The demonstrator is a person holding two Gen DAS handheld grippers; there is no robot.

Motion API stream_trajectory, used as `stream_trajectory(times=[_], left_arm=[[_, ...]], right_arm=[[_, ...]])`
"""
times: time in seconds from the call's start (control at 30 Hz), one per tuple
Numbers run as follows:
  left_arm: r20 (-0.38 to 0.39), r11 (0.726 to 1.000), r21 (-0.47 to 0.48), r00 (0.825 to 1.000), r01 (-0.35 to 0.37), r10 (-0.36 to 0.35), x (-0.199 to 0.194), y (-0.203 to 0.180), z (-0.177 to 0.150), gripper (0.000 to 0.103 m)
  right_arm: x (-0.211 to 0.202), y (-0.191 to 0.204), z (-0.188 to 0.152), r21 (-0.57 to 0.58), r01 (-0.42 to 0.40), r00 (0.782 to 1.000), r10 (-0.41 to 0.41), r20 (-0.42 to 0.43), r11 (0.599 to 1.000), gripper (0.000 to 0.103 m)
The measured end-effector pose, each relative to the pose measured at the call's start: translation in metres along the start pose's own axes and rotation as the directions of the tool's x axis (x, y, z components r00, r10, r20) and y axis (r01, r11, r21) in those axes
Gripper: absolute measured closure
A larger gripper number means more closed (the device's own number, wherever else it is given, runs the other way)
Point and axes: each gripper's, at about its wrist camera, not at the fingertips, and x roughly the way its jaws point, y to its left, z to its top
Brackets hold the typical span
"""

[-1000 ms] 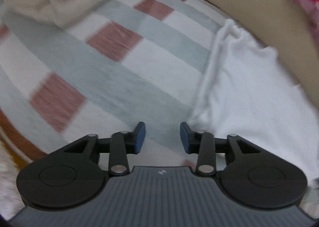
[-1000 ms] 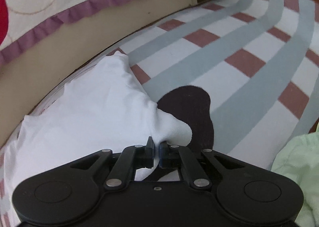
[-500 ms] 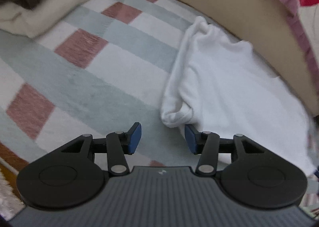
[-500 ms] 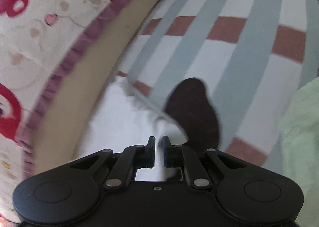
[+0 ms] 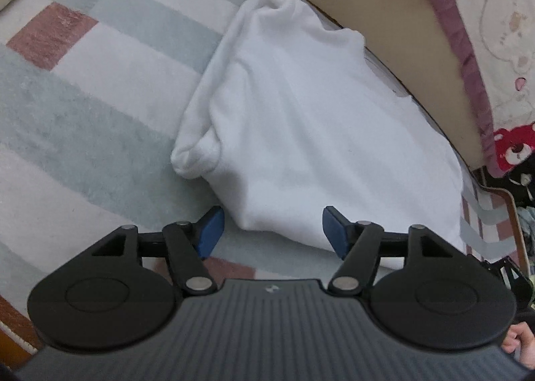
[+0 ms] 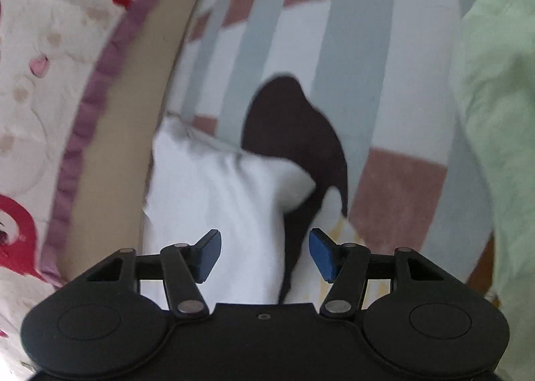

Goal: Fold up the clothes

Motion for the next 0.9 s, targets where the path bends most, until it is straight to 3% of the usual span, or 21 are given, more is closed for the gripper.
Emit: stream_trajectory(times=[0.1, 0.17, 0.23, 0.27, 0.33, 0.4, 0.47, 0.53, 0.63, 0.7, 0.77, 0.8, 0.9], left_arm=[[0.114, 0.997, 0.004, 0.99, -0.08, 0.079, 0.0, -0.002, 0.004, 0.043], [0.158, 0.995, -0.006, 0.983, -0.098, 0.098, 0.004, -0.002, 0.008, 0.051], [0.197, 0.995, -0.015, 0.975, -0.098, 0.099, 0.003, -0.001, 0.009, 0.078], [0.218, 0.995, -0.015, 0.971, -0.099, 0.1, 0.001, -0.002, 0.009, 0.083], [0.266, 0.995, -0.012, 0.959, -0.101, 0.101, -0.004, -0.003, 0.009, 0.083], [0.254, 0.997, -0.024, 0.964, -0.08, 0.084, -0.003, 0.0, 0.01, 0.083], [0.215, 0.997, -0.035, 0.974, -0.069, 0.075, 0.003, 0.003, 0.013, 0.077], [0.177, 0.998, -0.031, 0.983, -0.048, 0.053, 0.012, 0.005, 0.017, 0.052], [0.189, 0.998, -0.053, 0.982, 0.019, -0.009, 0.021, 0.005, 0.022, 0.031], [0.225, 0.998, -0.051, 0.974, 0.039, -0.026, 0.028, 0.004, 0.024, 0.032], [0.227, 1.0, 0.01, 0.974, -0.014, 0.011, 0.033, -0.005, 0.025, 0.041], [0.219, 0.997, 0.054, 0.975, -0.056, 0.043, 0.036, -0.011, 0.026, 0.076], [0.211, 0.989, 0.117, 0.975, -0.091, 0.065, 0.027, -0.019, 0.027, 0.087]], right_arm=[[0.018, 0.02, -0.005, -0.13, -0.019, 0.999, 0.023, 0.03, 0.991, 0.039], [0.03, 0.028, -0.005, -0.177, -0.035, 0.999, 0.04, 0.025, 0.984, 0.039], [0.036, 0.026, -0.007, -0.157, -0.01, 0.999, 0.018, 0.051, 0.988, 0.04], [0.035, 0.023, -0.006, -0.13, -0.021, 0.997, 0.029, 0.066, 0.991, 0.04], [0.031, 0.02, -0.004, -0.117, -0.032, 0.995, 0.043, 0.095, 0.993, 0.04], [0.025, 0.019, -0.002, -0.128, -0.038, 0.991, 0.054, 0.123, 0.991, 0.039], [0.028, 0.019, 0.001, -0.141, -0.045, 0.99, 0.063, 0.128, 0.989, 0.038], [0.036, 0.018, 0.003, -0.157, -0.056, 0.99, 0.075, 0.121, 0.986, 0.037], [0.046, 0.023, 0.003, -0.192, -0.074, 0.986, 0.101, 0.131, 0.979, 0.037], [0.052, 0.031, 0.002, -0.266, -0.048, 0.988, 0.084, 0.126, 0.963, 0.044], [0.056, 0.036, 0.003, -0.323, -0.004, 0.992, 0.045, 0.119, 0.946, 0.085], [0.056, 0.038, 0.003, -0.341, 0.015, 0.992, 0.027, 0.119, 0.94, 0.086], [0.042, 0.044, 0.002, -0.364, 0.029, 0.99, 0.025, 0.142, 0.931, 0.093]])
